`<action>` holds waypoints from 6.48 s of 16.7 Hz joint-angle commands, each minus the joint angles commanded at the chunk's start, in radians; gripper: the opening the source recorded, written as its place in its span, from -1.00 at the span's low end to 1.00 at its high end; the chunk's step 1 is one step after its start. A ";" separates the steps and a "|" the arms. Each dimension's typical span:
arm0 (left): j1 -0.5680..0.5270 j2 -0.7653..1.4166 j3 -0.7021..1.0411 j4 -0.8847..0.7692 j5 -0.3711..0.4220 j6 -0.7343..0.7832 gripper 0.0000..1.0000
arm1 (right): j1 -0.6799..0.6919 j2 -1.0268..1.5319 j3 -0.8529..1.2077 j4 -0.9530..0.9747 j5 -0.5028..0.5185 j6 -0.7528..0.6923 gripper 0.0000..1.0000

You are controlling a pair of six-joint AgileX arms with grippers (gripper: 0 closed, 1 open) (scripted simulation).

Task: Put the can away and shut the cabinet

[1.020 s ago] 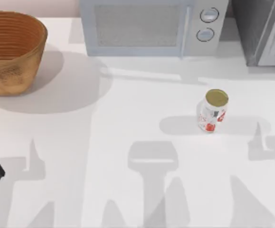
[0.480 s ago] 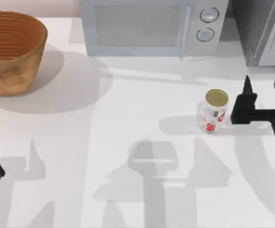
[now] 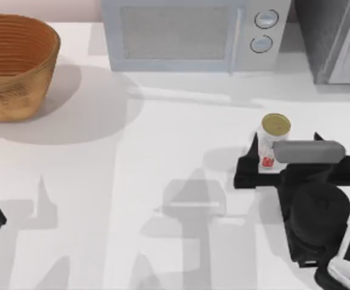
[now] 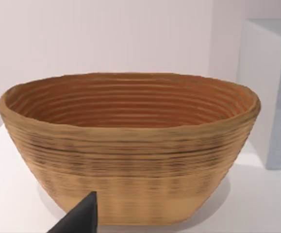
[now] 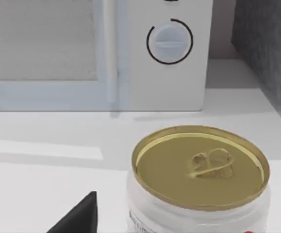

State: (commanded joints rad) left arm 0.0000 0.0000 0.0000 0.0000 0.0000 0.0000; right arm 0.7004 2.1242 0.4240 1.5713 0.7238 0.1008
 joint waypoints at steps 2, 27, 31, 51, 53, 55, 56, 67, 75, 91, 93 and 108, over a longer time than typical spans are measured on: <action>0.000 0.000 0.000 0.000 0.000 0.000 1.00 | 0.031 0.103 0.021 0.075 0.035 0.005 1.00; 0.000 0.000 0.000 0.000 0.000 0.000 1.00 | -0.081 0.235 0.229 0.009 -0.071 -0.016 0.55; 0.000 0.000 0.000 0.000 0.000 0.000 1.00 | -0.081 0.235 0.229 0.009 -0.071 -0.016 -0.06; 0.000 0.000 0.000 0.000 0.000 0.000 1.00 | -0.079 0.122 0.231 -0.102 -0.076 -0.015 -1.00; 0.000 0.000 0.000 0.000 0.000 0.000 1.00 | -0.080 0.019 0.235 -0.211 -0.076 -0.014 -1.00; 0.000 0.000 0.000 0.000 0.000 0.000 1.00 | -0.080 -0.103 0.238 -0.344 -0.076 -0.013 -1.00; 0.000 0.000 0.000 0.000 0.000 0.000 1.00 | -0.081 -0.166 0.240 -0.413 -0.076 -0.013 -1.00; 0.000 0.000 0.000 0.000 0.000 0.000 1.00 | -0.079 -0.427 0.252 -0.682 -0.078 -0.009 -1.00; 0.000 0.000 0.000 0.000 0.000 0.000 1.00 | -0.156 -0.630 0.166 -0.794 -0.156 -0.021 -1.00; 0.000 0.000 0.000 0.000 0.000 0.000 1.00 | -0.590 -1.827 -0.309 -1.418 -0.610 -0.086 -1.00; 0.000 0.000 0.000 0.000 0.000 0.000 1.00 | -0.636 -1.962 -0.359 -1.484 -0.659 -0.094 -1.00; 0.000 0.000 0.000 0.000 0.000 0.000 1.00 | -0.687 -2.035 -0.320 -1.599 -0.708 -0.098 -1.00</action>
State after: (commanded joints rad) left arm 0.0000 0.0000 0.0000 0.0000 0.0000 0.0000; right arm 0.0133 0.0895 0.1039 -0.0277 0.0155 0.0028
